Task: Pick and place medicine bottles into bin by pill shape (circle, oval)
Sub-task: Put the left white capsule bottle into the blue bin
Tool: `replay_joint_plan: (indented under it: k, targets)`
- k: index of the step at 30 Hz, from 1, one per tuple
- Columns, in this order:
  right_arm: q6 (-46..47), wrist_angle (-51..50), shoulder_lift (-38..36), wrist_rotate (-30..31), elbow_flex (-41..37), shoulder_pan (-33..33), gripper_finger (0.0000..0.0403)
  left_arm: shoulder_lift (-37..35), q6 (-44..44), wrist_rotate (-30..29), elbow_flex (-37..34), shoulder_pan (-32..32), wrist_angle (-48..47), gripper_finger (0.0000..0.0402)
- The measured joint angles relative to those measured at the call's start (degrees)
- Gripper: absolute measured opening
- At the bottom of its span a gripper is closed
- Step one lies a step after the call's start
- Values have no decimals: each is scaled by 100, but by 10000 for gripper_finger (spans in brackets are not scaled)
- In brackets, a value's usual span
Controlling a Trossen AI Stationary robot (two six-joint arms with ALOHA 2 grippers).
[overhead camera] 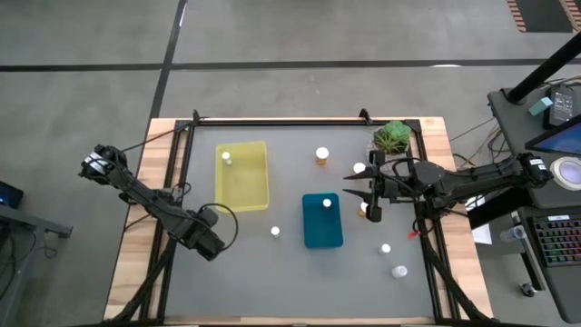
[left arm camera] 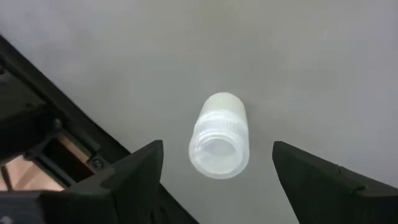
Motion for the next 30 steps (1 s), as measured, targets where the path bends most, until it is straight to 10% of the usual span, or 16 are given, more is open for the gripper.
replay_joint_plan:
  k: [10,30]
  targets:
    - [9,-2,0,2,2,0,130,0,9,2,-173,-11,325,277]
    - [-12,-5,0,2,2,0,130,0,128,63,-172,-11,331,118]
